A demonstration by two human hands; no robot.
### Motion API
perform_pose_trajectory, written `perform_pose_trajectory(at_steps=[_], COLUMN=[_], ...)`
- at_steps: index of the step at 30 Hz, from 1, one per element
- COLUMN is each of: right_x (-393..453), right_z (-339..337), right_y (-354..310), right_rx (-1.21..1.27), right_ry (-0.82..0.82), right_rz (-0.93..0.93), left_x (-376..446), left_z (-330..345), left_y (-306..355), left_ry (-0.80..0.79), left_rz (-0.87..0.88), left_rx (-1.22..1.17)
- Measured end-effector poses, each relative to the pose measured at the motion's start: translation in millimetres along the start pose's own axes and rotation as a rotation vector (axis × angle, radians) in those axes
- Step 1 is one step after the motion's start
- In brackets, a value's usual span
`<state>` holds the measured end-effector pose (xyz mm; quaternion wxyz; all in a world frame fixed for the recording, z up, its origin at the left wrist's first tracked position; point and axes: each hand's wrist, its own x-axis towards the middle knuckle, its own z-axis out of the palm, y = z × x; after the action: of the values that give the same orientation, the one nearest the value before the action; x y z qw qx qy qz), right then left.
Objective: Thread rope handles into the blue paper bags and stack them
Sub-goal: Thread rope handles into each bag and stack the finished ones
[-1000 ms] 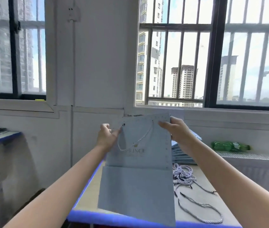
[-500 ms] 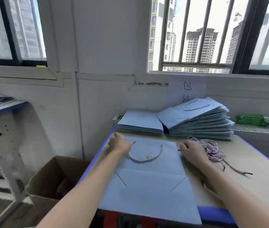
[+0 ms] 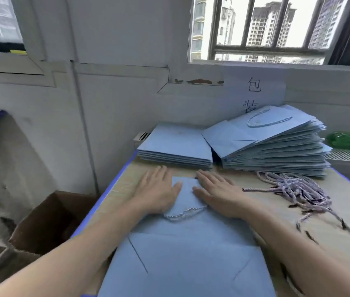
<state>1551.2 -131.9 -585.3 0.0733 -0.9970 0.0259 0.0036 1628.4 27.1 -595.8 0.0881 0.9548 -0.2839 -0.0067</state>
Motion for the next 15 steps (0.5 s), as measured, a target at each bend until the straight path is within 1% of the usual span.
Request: perform_pose_trajectory(at_steps=[2, 5, 7, 9, 10, 11, 13, 14, 15], right_x=[1, -2, -4, -5, -5, -4, -4, -4, -4], right_z=[9, 8, 4, 4, 3, 4, 11, 15, 17], right_y=[2, 4, 3, 2, 1, 1, -2, -2, -2], right_rx=[-0.012, -0.024, -0.025, -0.028, -0.027, -0.033, -0.076, -0.085, -0.071], right_ry=[-0.035, -0.033, 0.026, 0.136, 0.168, 0.159, 0.035, -0.015, -0.024], right_rz=[0.006, -0.001, -0.011, -0.044, -0.067, -0.095, -0.149, -0.155, -0.152], left_x=[-1, -3, -4, -6, -5, -6, -10, -11, -11], left_z=[9, 4, 1, 0, -1, 1, 8, 10, 11], left_y=[-3, -1, 3, 7, 8, 9, 10, 10, 10], left_ry=[-0.045, -0.045, 0.01, 0.088, 0.093, 0.061, -0.058, -0.086, -0.081], left_rz=[0.023, 0.008, 0.017, 0.064, 0.094, 0.126, 0.179, 0.191, 0.193], left_rx=[0.042, 0.035, 0.034, 0.017, 0.007, 0.007, 0.039, 0.042, 0.024])
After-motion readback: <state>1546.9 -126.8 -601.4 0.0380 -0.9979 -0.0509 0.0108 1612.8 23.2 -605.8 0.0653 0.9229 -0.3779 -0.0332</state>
